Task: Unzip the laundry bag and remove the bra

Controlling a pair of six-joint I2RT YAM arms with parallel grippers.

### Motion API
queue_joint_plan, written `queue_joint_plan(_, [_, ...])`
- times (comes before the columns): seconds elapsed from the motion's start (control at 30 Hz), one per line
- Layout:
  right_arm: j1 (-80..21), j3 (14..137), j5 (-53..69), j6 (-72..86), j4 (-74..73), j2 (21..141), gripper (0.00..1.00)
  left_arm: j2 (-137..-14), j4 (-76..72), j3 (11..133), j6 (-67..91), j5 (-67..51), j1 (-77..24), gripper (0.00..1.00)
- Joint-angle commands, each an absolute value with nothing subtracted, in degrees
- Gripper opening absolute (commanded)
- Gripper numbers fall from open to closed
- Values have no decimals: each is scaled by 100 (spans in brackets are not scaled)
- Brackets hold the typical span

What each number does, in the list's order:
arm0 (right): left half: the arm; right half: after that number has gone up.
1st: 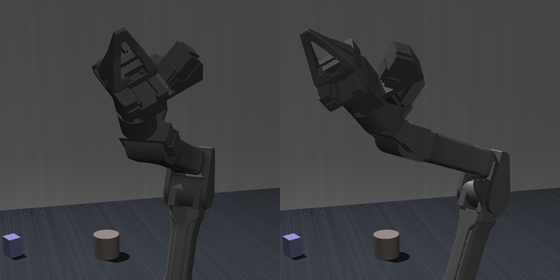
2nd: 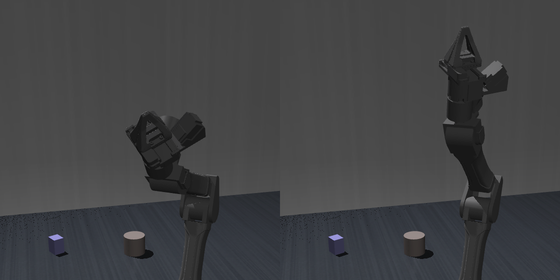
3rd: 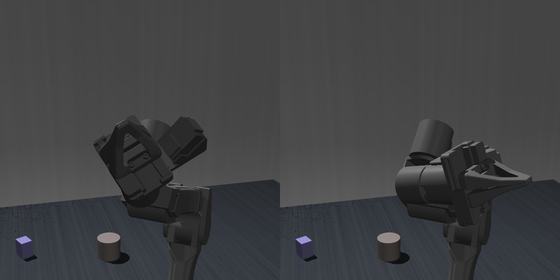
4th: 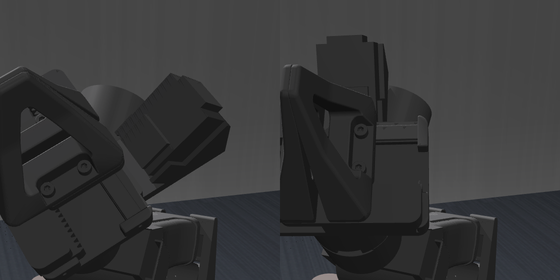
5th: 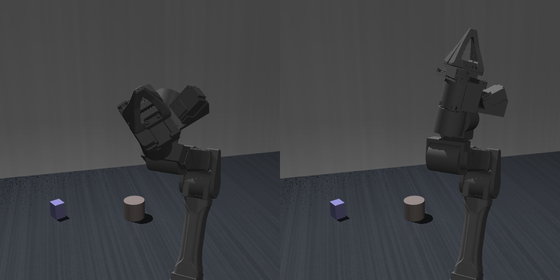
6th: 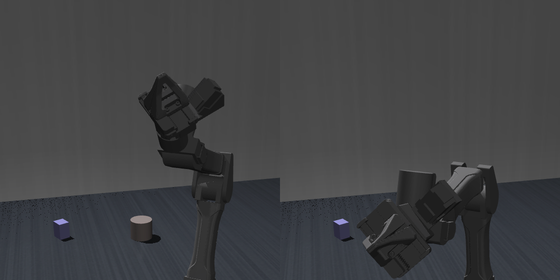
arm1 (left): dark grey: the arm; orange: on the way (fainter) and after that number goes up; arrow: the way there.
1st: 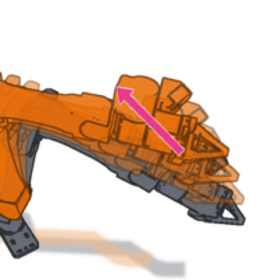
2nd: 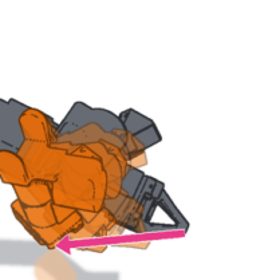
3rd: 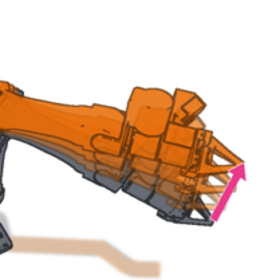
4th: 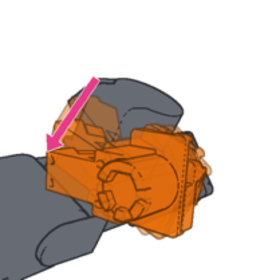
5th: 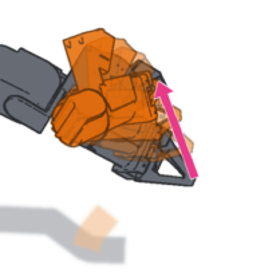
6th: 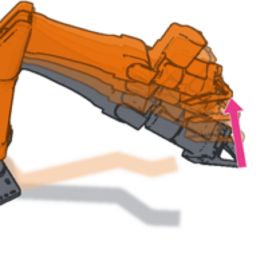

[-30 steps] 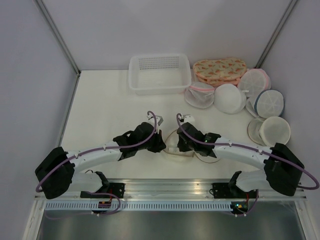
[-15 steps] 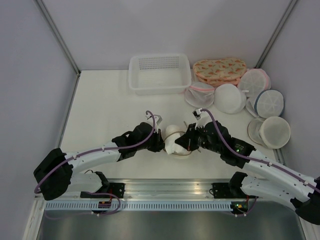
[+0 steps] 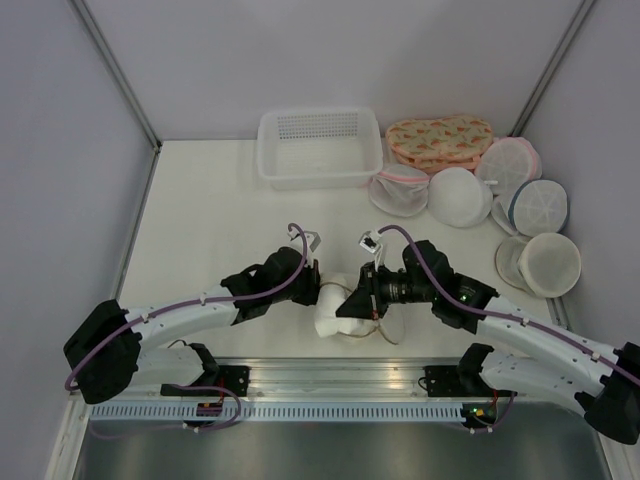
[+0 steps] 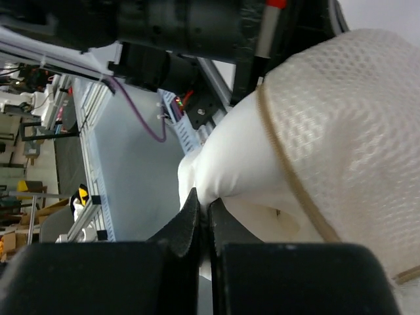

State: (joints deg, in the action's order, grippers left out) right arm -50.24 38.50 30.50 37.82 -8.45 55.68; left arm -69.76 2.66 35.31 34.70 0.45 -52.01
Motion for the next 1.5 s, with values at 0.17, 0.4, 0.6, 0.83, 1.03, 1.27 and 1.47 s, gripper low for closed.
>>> queue_joint_plan(0.17, [-4992,3622,3437,3972,1018,3860,0,-6873,114,3472,3656,255,-5221,2])
queue_joint_plan(0.4, [-4992,3524,2204,4193,1110,3858,1,-6864,97,3445,3674,237,-5221,2])
queue_joint_plan(0.6, [-4983,3436,38,4140,959,3586,0,-6812,79,3384,3709,229,-5221,2])
queue_joint_plan(0.83, [-4983,4365,-1695,3437,467,4226,0,-6636,202,3296,3718,272,-5221,2])
queue_joint_plan(1.03, [-4878,5701,-2426,2621,141,5764,0,-6434,369,3217,3718,360,-5212,2])
queue_joint_plan(1.27, [-4054,7337,-2444,2312,132,7695,0,-6170,571,3138,3753,439,-5221,2])
queue_joint_plan(1.47, [-3359,9244,-1935,2241,-165,9680,0,-5854,703,3050,3744,553,-5221,2])
